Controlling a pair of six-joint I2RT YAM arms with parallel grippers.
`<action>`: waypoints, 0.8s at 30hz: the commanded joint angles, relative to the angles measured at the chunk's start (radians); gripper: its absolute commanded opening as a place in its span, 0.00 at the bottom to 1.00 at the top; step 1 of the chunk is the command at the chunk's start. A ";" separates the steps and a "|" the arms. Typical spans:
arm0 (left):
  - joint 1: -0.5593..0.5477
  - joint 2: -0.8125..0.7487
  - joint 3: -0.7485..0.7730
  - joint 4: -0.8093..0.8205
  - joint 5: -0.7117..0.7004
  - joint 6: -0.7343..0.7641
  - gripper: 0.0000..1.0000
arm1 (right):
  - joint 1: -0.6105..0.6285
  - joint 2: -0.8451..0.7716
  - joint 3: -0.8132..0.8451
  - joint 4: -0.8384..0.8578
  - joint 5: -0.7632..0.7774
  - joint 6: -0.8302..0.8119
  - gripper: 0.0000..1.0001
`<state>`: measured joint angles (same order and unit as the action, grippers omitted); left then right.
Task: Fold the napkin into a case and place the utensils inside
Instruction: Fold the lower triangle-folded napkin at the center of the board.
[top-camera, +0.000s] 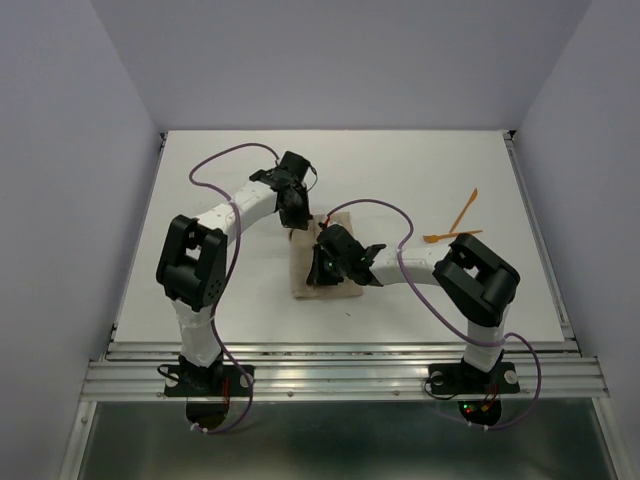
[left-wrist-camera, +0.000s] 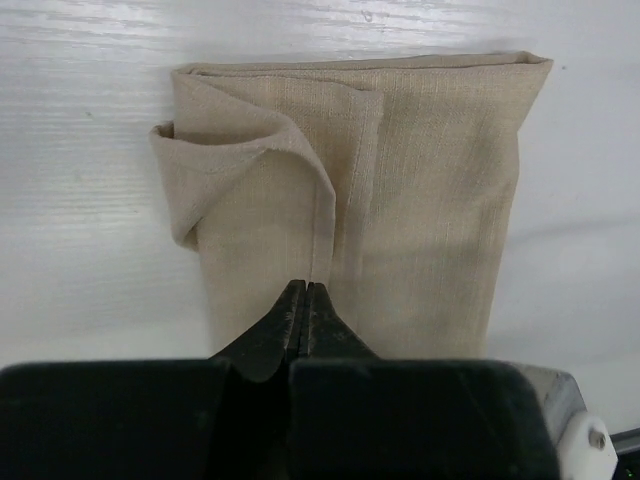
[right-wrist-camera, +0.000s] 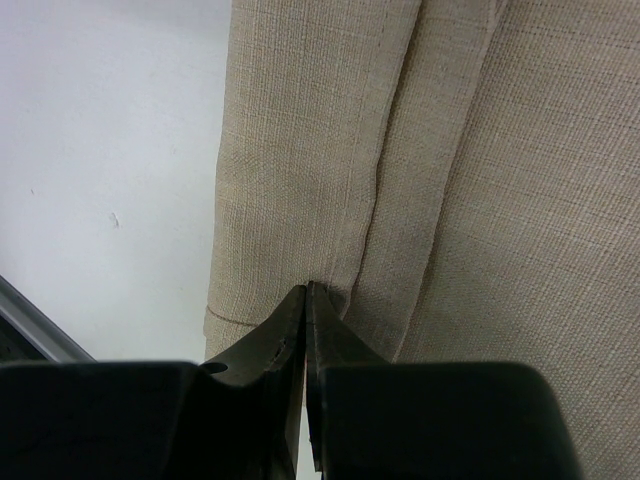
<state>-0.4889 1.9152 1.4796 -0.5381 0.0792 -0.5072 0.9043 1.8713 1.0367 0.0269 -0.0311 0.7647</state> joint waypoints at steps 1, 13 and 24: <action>0.006 -0.149 -0.053 -0.010 -0.064 -0.004 0.00 | 0.001 -0.001 -0.038 -0.091 0.016 -0.007 0.08; 0.016 -0.231 -0.289 0.078 -0.003 -0.056 0.00 | 0.001 -0.012 -0.047 -0.084 0.019 -0.004 0.08; -0.010 -0.269 -0.478 0.181 0.086 -0.071 0.00 | 0.001 0.000 -0.041 -0.082 0.014 -0.002 0.08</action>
<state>-0.4782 1.6962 1.0386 -0.4004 0.1276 -0.5690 0.9043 1.8641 1.0256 0.0303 -0.0326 0.7681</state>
